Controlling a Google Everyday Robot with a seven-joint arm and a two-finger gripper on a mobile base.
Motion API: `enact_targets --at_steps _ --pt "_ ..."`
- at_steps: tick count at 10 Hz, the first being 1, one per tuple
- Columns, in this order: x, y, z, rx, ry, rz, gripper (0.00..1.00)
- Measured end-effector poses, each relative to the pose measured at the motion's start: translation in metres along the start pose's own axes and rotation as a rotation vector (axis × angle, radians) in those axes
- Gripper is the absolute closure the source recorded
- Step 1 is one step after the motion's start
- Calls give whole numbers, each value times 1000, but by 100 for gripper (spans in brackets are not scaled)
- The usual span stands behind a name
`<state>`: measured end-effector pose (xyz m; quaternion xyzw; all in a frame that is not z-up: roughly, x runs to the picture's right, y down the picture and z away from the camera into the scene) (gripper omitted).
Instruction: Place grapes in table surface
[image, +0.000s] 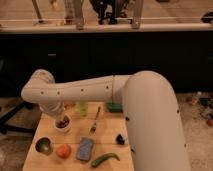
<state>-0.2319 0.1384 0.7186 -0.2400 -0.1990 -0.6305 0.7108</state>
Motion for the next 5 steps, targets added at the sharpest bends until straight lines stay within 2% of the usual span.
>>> enact_targets --at_steps 2,5 --pt "-2 -1 -21 19 28 -12 100" --pt "-4 -2 -43 40 58 -25 100"
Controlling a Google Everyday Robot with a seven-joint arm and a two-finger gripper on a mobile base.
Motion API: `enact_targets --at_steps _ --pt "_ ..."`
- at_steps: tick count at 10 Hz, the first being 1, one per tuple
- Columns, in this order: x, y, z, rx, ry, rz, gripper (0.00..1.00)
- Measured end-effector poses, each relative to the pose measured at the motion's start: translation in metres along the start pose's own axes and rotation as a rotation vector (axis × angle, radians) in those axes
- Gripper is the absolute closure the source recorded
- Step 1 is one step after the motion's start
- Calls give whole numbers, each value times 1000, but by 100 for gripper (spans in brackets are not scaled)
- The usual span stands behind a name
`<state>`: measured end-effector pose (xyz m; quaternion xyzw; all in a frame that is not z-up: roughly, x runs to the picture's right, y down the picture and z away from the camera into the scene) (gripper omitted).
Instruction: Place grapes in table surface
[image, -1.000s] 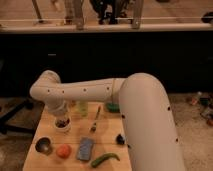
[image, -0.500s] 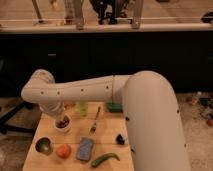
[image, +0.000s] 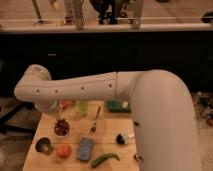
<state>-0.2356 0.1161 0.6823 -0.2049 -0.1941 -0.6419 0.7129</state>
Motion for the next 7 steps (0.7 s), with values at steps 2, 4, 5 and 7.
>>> enact_targets --at_steps 2,4,5,7 --pt "0 -2 -11 8 18 -8 100" --pt "1 -4 -19 18 32 -15 100" --pt "2 -5 -23 24 40 -18 100" --pt "4 -8 -41 41 66 -24 100"
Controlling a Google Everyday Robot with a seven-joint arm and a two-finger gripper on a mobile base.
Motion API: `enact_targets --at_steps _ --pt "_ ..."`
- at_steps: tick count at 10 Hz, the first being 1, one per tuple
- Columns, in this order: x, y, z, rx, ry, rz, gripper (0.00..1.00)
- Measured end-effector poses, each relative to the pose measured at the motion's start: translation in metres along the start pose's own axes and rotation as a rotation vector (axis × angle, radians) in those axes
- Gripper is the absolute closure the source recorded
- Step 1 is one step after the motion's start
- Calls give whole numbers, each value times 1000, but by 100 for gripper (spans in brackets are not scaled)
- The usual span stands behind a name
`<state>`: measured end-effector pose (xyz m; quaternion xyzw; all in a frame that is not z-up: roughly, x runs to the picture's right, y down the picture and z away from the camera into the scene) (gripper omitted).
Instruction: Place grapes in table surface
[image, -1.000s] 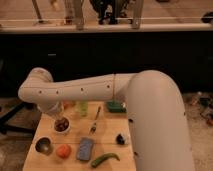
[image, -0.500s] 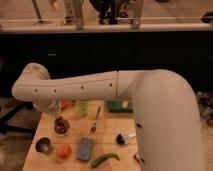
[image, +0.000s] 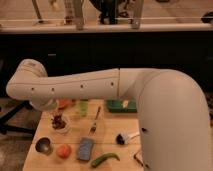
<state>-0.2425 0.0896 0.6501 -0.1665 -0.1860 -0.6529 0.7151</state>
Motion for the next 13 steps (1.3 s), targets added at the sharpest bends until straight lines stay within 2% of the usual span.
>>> enact_targets --at_steps 8,11,13 --pt "17 -15 -51 64 86 -15 100" --pt "42 -10 -65 74 103 16 100" --pt "62 -1 -68 85 93 49 100"
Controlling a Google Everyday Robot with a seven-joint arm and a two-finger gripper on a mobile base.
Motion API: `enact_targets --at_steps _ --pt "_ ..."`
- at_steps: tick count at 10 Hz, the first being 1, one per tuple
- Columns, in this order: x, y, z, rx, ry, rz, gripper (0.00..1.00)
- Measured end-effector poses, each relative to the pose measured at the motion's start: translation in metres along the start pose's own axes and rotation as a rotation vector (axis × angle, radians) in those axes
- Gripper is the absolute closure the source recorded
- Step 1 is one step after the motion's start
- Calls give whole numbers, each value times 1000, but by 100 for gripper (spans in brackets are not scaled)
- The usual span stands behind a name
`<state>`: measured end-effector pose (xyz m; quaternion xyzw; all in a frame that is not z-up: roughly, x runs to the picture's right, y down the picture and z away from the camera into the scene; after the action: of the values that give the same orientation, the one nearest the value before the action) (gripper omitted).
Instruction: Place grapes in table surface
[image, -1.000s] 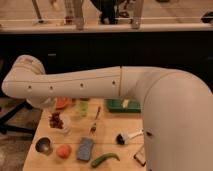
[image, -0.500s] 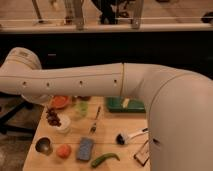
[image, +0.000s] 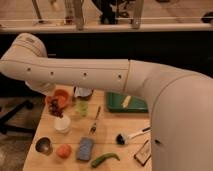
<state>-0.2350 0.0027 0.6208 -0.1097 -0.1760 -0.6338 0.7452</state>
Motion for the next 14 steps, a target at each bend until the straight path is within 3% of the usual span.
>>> enact_targets --at_steps 4,14 --pt "42 36 0 42 -46 83 100" --pt "70 121 5 50 -65 230 100"
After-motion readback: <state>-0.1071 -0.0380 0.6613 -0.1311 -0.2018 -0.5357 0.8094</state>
